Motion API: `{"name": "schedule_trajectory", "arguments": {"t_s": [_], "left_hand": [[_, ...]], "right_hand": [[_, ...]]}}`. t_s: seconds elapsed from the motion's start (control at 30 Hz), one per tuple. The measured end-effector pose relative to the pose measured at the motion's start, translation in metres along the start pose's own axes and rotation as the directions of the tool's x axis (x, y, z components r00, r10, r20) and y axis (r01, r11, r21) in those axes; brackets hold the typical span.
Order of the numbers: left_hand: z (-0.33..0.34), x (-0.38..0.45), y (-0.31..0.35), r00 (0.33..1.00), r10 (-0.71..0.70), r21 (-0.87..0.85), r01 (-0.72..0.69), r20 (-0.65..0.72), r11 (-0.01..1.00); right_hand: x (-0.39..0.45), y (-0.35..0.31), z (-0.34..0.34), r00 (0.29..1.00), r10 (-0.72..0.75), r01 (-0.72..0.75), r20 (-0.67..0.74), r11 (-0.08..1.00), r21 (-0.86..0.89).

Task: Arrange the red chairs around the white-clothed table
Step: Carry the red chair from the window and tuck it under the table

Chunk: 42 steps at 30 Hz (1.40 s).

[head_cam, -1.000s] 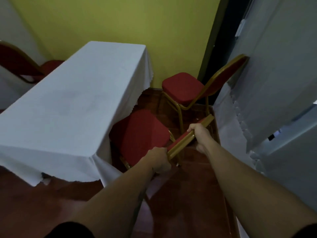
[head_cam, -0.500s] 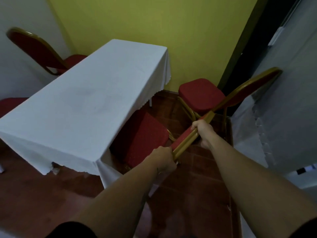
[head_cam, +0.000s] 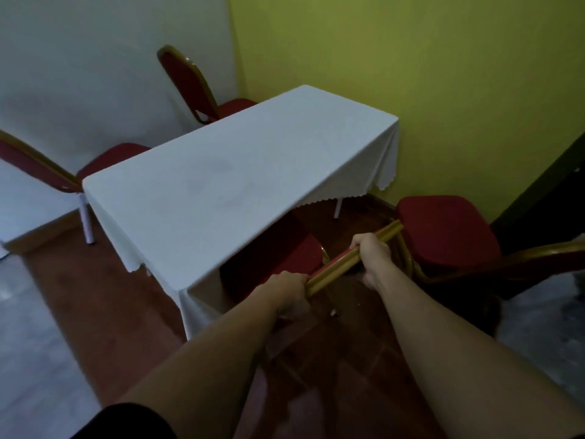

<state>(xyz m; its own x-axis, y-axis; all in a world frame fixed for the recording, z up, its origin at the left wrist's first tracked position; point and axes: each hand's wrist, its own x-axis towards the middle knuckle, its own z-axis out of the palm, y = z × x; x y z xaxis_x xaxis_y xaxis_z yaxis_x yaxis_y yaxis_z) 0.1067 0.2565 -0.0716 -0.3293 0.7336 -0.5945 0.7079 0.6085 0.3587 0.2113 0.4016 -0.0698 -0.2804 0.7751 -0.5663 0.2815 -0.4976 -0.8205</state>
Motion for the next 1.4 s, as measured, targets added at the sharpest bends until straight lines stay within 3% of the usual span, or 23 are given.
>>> {"name": "schedule_trajectory", "arguments": {"t_s": [0.4,0.67,0.77,0.87,0.93,1.0,1.1,1.2,1.3,1.4], "left_hand": [[0.001,0.033,0.049,0.981,-0.175,-0.144,0.162,-0.082,0.976],[-0.013,0.056,0.057,0.978,-0.208,-0.122,0.202,-0.037,0.972],[-0.023,0.060,0.060,0.973,-0.222,-0.059,0.225,0.058,0.972],[-0.056,0.069,0.076,0.956,-0.216,-0.115,0.242,0.198,0.964],[-0.081,0.081,0.097,0.986,-0.113,-0.138,0.130,0.125,0.982],[-0.103,0.094,0.126,0.999,0.040,-0.100,-0.043,-0.030,0.994],[-0.126,0.117,0.172,0.967,0.213,0.021,-0.212,-0.141,0.977],[-0.132,0.138,0.220,0.921,0.348,0.114,-0.332,-0.176,0.937],[-0.120,0.158,0.276,0.878,0.452,0.138,-0.434,-0.159,0.891],[-0.104,0.177,0.337,0.844,0.527,0.143,-0.512,-0.101,0.847]], "right_hand": [[0.053,-0.035,-0.019,0.991,-0.027,0.033,0.128,0.999,-0.044],[0.082,-0.041,-0.010,0.993,-0.037,0.040,0.112,0.999,-0.020],[0.090,-0.041,-0.013,0.992,-0.028,0.037,0.125,0.997,-0.070],[0.098,-0.043,-0.023,0.971,0.047,-0.016,0.234,0.991,-0.133],[0.104,-0.049,-0.036,0.931,0.118,-0.066,0.345,0.985,-0.157],[0.113,-0.063,-0.059,0.928,0.103,-0.059,0.359,0.990,-0.130],[0.129,-0.099,-0.112,0.982,-0.039,0.060,0.184,0.992,-0.107],[0.142,-0.132,-0.186,0.981,-0.192,0.181,-0.012,0.947,-0.265],[0.152,-0.153,-0.269,0.956,-0.241,0.145,-0.166,0.882,-0.448],[0.162,-0.160,-0.351,0.937,-0.257,0.078,-0.234,0.812,-0.578]]}}
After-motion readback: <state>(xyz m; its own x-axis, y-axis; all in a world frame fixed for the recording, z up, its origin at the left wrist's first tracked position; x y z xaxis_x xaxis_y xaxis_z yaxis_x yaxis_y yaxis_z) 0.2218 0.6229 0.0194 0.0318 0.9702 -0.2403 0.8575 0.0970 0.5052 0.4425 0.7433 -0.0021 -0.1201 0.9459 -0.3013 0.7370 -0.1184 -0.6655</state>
